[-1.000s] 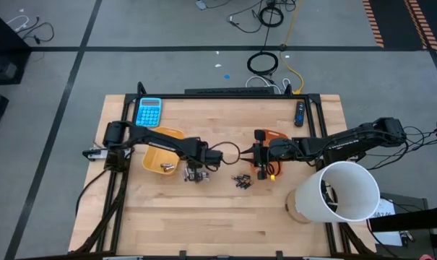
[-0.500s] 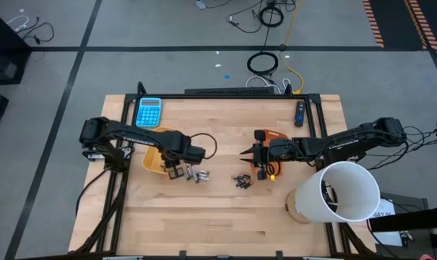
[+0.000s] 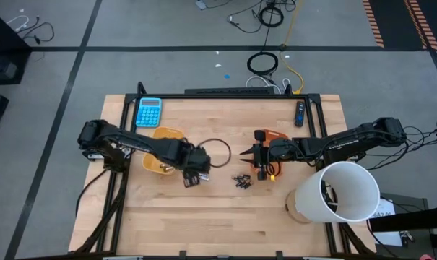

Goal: Sort batteries
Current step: Put the silver battery into the yellow bin

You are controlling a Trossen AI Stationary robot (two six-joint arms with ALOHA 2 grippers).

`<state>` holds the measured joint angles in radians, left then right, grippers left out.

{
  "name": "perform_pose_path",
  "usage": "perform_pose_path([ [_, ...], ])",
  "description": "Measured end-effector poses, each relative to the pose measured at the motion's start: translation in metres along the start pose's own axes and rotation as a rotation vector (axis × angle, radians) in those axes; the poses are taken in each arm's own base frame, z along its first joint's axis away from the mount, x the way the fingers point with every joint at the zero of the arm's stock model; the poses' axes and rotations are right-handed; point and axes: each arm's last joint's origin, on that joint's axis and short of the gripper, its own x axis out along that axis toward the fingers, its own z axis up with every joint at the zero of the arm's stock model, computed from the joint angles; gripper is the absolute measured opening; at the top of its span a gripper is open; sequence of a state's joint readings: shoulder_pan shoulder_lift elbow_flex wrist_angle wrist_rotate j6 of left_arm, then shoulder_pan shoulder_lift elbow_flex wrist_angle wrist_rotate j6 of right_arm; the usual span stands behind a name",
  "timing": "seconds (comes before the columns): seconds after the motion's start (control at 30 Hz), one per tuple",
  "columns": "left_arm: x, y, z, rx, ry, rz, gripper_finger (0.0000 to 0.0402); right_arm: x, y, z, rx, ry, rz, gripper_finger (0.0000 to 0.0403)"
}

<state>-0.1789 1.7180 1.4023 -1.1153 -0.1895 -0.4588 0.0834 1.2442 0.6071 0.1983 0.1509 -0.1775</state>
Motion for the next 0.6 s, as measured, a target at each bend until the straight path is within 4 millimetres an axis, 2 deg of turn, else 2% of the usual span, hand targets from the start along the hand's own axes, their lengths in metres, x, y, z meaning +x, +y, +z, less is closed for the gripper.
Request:
perform_pose_path([
  [0.13,0.022,-0.027,0.007,0.076,-0.056,-0.031,0.02,0.0,0.001,0.0,0.002,0.002,0.003,0.0084],
  [0.3,0.043,-0.061,0.006,0.287,-0.098,-0.059,0.02,0.0,0.002,0.0,0.003,-0.001,0.007,0.0084],
  [0.6,0.083,-0.074,0.006,0.41,-0.033,0.026,0.02,0.0,0.002,0.0,-0.006,-0.002,0.005,0.0084],
])
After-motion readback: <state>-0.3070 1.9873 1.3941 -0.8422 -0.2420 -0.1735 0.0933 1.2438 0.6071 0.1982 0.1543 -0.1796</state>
